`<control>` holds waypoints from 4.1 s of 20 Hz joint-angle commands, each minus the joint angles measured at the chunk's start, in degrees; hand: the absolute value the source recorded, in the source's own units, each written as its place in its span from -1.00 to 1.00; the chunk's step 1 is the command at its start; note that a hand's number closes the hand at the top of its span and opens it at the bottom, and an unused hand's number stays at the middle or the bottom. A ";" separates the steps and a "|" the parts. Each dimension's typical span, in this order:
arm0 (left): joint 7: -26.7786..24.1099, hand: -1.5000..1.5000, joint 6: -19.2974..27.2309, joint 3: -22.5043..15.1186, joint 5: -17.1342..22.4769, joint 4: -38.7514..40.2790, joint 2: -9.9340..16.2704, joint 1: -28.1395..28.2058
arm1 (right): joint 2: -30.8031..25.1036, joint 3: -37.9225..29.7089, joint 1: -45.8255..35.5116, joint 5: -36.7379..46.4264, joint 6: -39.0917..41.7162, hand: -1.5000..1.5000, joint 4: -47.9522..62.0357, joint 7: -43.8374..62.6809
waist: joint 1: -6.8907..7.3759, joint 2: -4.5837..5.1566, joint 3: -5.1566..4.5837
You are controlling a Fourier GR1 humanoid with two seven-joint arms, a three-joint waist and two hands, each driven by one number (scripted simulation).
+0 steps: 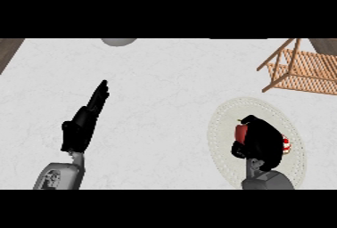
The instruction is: Pick the bell pepper from the placemat and place it in the tiered shelf
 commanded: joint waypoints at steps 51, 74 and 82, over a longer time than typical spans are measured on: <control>-1.92 0.00 -3.30 2.84 -1.40 1.32 -0.40 0.01 | -32.12 -44.57 -24.83 -47.77 7.18 1.00 -23.50 -5.90 | 0.30 0.02 0.01; -2.63 0.00 -1.84 1.96 -3.10 3.75 -3.99 -0.41 | -45.53 -40.54 -34.75 -36.61 -10.08 1.00 16.94 -32.83 | 0.61 0.25 0.02; -2.05 0.00 -1.29 2.16 -4.13 4.40 -3.96 -2.81 | -44.54 -37.19 -39.70 -32.40 -21.21 1.00 34.04 -48.44 | 0.89 0.34 0.04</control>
